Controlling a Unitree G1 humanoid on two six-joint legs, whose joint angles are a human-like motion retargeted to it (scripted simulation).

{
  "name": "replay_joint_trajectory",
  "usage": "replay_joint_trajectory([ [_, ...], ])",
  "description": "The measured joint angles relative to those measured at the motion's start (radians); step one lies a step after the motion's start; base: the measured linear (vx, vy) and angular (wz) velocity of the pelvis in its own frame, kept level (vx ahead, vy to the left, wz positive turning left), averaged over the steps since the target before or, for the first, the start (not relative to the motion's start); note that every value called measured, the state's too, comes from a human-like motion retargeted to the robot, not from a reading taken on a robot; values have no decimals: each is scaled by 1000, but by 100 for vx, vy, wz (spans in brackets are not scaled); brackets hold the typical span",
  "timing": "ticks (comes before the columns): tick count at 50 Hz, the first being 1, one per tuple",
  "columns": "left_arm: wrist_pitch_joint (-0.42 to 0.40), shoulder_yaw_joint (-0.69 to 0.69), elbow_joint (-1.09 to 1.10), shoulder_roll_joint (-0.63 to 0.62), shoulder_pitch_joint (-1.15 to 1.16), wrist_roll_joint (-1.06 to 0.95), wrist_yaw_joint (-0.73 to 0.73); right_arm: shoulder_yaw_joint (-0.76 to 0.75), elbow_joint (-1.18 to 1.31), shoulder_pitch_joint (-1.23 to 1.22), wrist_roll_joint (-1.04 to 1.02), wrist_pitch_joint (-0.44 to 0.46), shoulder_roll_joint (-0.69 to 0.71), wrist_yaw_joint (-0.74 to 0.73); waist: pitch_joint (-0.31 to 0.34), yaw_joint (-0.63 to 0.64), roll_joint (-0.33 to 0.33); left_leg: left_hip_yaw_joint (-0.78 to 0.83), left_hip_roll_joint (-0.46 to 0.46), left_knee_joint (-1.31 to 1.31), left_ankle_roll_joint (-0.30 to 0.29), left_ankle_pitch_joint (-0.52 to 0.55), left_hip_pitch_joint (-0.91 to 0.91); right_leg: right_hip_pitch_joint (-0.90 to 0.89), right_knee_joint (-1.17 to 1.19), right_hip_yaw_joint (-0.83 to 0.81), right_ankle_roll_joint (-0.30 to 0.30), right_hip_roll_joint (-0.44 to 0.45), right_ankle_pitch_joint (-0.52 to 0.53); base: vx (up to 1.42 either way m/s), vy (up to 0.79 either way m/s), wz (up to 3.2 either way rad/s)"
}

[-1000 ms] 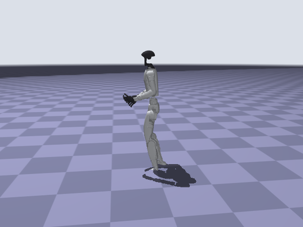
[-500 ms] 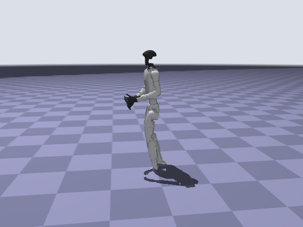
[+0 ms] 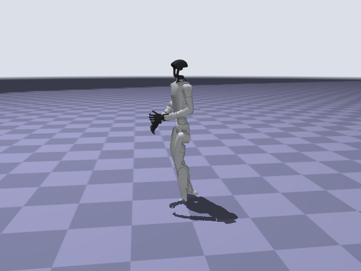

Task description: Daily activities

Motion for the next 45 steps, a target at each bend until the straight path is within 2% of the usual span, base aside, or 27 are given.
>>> replay_joint_trajectory([
  [34,-31,-59,18,37,-97,198,-42,-78,172,-51,-127,14,7,51,43,-68,-21,8,-37,-104,-22,94,31,-90,206,46,-9,-111,16,0,0,0],
  [45,-55,-60,6,70,-122,251,-11,-79,177,-49,-162,7,-3,52,59,-78,-42,-18,-64,-130,-24,122,38,-155,265,143,20,-126,-8,-1,0,7],
])
